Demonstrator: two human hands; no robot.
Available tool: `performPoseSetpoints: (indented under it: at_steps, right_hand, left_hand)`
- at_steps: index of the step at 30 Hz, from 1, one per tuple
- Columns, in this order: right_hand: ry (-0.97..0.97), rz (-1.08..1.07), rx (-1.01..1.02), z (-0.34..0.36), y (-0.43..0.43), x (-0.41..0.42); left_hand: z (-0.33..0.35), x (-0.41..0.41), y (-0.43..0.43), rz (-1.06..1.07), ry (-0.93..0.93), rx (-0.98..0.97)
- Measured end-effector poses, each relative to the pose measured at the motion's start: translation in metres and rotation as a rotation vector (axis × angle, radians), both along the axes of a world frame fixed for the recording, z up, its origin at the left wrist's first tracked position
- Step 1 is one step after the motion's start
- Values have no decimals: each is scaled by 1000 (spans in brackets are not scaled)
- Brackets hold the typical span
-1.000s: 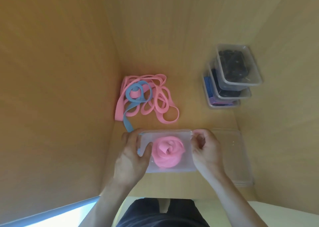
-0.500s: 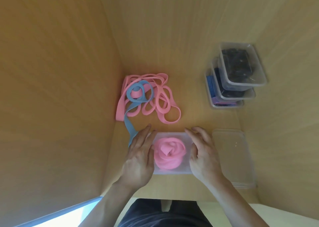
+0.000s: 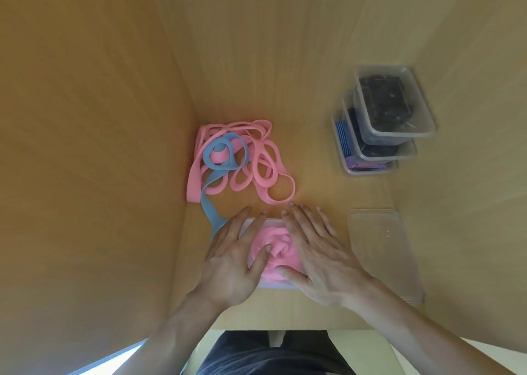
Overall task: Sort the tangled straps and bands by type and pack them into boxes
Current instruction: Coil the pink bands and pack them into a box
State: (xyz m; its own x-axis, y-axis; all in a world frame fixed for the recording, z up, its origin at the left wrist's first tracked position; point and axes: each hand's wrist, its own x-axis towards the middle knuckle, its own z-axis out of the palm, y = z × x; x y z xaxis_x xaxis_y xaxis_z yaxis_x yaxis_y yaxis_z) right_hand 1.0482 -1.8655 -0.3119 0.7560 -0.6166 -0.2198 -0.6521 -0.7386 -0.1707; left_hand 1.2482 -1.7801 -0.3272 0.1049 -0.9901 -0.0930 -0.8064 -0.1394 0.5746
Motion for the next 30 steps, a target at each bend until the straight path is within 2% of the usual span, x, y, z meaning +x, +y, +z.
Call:
performPoseSetpoints:
  at_steps: [3, 6, 9, 19, 25, 30]
  right_hand:
    - [-1, 50, 16, 1, -2, -2]
    - [-7, 131, 14, 2, -4, -4]
    - [20, 123, 9, 0, -4, -2]
    - [-79, 28, 61, 1, -2, -1]
    - [29, 91, -19, -2, 1, 1]
    - [48, 84, 4, 0, 2, 2]
  left_hand:
    - [-5, 1, 1, 23, 74, -51]
    - [-13, 3, 1, 45, 231, -94]
    - [-19, 5, -1, 48, 324, -136]
    - [-26, 4, -2, 69, 364, -188]
    - [-28, 5, -2, 81, 371, -172]
    - [-22, 7, -4, 22, 288, -113]
